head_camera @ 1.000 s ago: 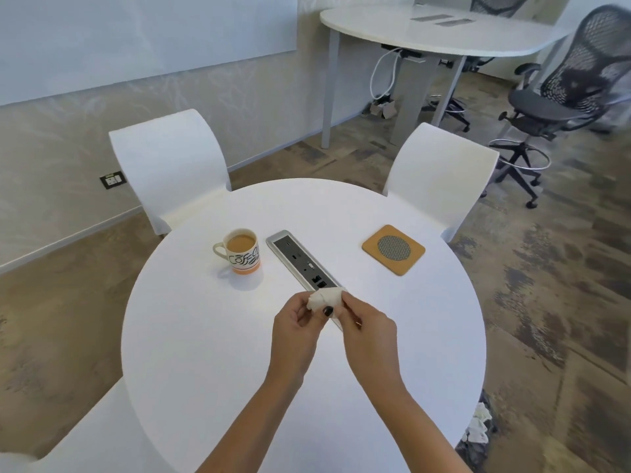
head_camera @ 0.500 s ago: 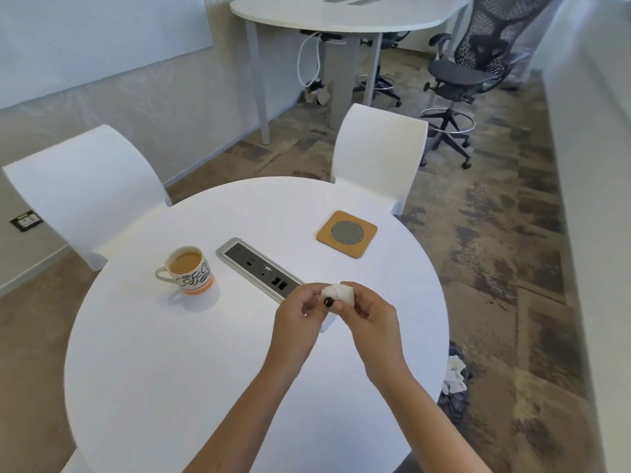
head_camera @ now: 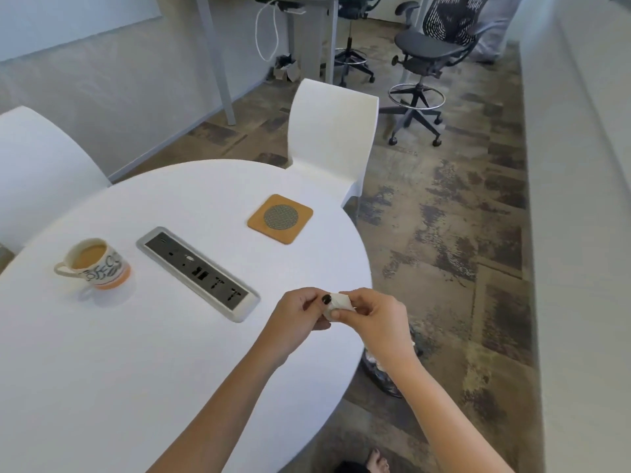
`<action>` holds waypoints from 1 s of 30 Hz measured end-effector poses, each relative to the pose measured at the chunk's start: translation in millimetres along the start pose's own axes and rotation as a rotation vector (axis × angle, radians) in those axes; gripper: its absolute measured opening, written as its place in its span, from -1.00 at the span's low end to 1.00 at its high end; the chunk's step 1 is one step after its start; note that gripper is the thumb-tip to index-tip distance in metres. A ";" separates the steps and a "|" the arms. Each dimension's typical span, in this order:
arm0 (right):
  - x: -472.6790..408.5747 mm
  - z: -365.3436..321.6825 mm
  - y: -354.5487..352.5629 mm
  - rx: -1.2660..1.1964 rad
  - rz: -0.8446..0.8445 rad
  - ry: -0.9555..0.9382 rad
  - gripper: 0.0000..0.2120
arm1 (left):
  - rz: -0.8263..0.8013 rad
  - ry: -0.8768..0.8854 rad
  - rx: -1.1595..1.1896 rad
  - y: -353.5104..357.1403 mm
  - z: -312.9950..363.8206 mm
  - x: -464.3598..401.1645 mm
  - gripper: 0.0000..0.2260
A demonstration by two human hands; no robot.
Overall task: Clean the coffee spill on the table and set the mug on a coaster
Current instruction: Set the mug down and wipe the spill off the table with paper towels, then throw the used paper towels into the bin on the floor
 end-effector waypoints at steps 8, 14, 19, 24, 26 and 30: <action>-33.7 88.3 -85.7 0.207 -0.126 -0.046 -0.77 | 0.095 0.033 -0.213 119.9 -21.7 -23.8 -0.76; -70.3 139.9 -128.3 0.206 -0.036 0.015 -0.80 | 0.112 0.148 -0.347 178.2 -26.2 -49.3 -0.80; -107.1 208.5 -160.5 0.275 0.148 0.158 -0.80 | 0.132 0.316 -0.908 167.1 -55.3 -101.0 -0.59; -122.4 293.0 -159.8 0.296 0.203 0.369 -0.73 | 0.142 0.305 -1.272 124.1 -107.5 -136.3 -0.53; -127.5 321.9 -147.9 0.322 0.184 0.437 -0.74 | 0.128 0.321 -1.324 122.1 -119.8 -138.9 -0.51; -145.5 363.4 -119.0 0.353 0.142 0.518 -0.71 | 0.178 0.382 -1.344 122.6 -123.9 -140.6 -0.53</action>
Point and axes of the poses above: each hand's wrist, its own x-axis away from the middle knuckle, its own y-axis out of the palm, z = x × y, the point moved 9 cm from there along -x, towards the middle knuckle, and after that the axes turned 9 degrees about z, right-handed, at the moved point
